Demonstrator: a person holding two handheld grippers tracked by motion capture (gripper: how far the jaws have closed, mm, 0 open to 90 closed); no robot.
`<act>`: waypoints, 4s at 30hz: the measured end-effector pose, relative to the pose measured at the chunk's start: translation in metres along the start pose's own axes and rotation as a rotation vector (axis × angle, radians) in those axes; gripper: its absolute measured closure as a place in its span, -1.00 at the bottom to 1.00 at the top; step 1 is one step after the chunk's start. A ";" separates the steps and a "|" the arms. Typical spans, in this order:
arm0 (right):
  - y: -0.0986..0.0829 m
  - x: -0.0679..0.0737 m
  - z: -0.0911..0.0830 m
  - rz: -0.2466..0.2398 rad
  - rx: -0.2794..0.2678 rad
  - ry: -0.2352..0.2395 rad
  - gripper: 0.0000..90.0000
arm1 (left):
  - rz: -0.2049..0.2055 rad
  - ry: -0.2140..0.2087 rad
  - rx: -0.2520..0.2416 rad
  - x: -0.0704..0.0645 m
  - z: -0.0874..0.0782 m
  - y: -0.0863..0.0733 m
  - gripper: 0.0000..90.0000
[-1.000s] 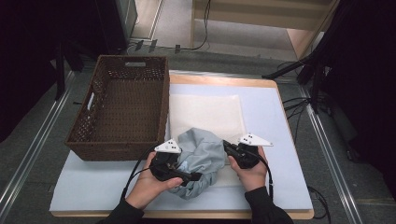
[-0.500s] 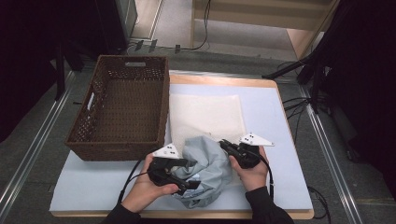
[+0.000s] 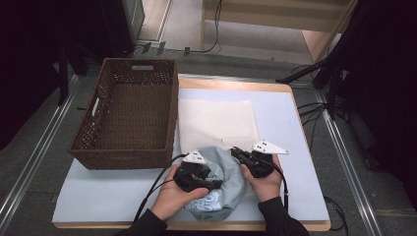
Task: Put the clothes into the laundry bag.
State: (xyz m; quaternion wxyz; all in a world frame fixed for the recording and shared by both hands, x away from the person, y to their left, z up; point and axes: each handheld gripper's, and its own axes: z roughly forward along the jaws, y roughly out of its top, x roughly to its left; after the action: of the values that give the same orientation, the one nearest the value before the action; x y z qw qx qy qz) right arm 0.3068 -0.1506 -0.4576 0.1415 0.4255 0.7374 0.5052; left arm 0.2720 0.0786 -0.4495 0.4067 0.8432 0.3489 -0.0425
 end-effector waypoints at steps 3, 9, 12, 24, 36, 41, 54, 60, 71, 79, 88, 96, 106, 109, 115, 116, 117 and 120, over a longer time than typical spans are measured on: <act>0.000 0.001 0.000 0.003 -0.001 0.007 0.95 | 0.034 0.015 0.037 -0.002 0.006 0.002 0.52; 0.005 0.008 -0.001 0.008 -0.019 0.027 0.95 | -0.092 0.083 0.003 0.007 0.002 0.009 0.66; 0.007 0.014 -0.003 -0.010 -0.024 0.040 0.95 | -0.189 0.162 -0.091 0.017 -0.001 0.006 0.66; 0.003 0.009 -0.007 -0.003 -0.023 0.028 0.95 | -0.059 0.184 -0.252 0.000 -0.031 0.004 0.11; 0.001 0.008 -0.009 0.000 -0.018 0.025 0.95 | -0.070 0.216 -0.281 0.006 -0.038 0.008 -0.08; 0.002 0.008 -0.006 -0.003 -0.017 0.027 0.95 | -0.035 0.100 -0.164 -0.001 -0.015 0.008 0.27; 0.005 0.013 -0.007 -0.005 -0.029 0.046 0.95 | -0.039 0.230 0.031 0.004 0.014 0.015 0.63; 0.006 0.014 -0.009 -0.012 -0.042 0.055 0.95 | -0.132 0.346 -0.142 0.012 0.002 0.013 0.66; 0.006 0.010 -0.009 0.005 -0.038 0.049 0.95 | -0.045 0.174 -0.153 -0.003 -0.014 0.014 -0.17; 0.006 0.011 -0.008 -0.001 -0.028 0.049 0.95 | 0.040 0.120 0.023 -0.012 0.011 0.008 -0.55; 0.005 0.013 -0.007 -0.003 -0.029 0.059 0.95 | 0.042 0.206 0.041 -0.013 0.013 0.012 0.68; 0.007 0.013 -0.010 0.015 -0.045 0.077 0.95 | -0.070 0.287 -0.172 -0.008 -0.004 0.021 0.80; 0.006 0.011 -0.010 0.011 -0.037 0.072 0.95 | -0.060 0.241 -0.171 -0.004 0.004 0.015 -0.07; 0.006 0.010 -0.009 0.017 -0.033 0.069 0.95 | -0.070 0.194 -0.182 -0.006 -0.008 0.016 -0.31; 0.006 0.011 -0.008 0.020 -0.034 0.067 0.95 | 0.021 0.170 -0.013 -0.019 0.009 0.014 -0.69; 0.006 0.011 -0.008 0.019 -0.035 0.066 0.95 | 0.026 0.173 0.032 -0.019 0.015 0.013 -0.69; 0.006 0.011 -0.008 0.021 -0.033 0.067 0.95 | 0.036 0.189 0.087 -0.018 0.024 0.010 -0.71; 0.006 0.012 -0.008 0.018 -0.033 0.068 0.95 | 0.068 0.258 0.107 -0.022 0.027 0.011 -0.55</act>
State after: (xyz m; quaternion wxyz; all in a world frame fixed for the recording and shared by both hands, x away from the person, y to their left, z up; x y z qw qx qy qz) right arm 0.2970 -0.1456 -0.4461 0.1190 0.4123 0.7295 0.5326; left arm 0.2675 0.0420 -0.4526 0.3143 0.8735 0.3667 0.0618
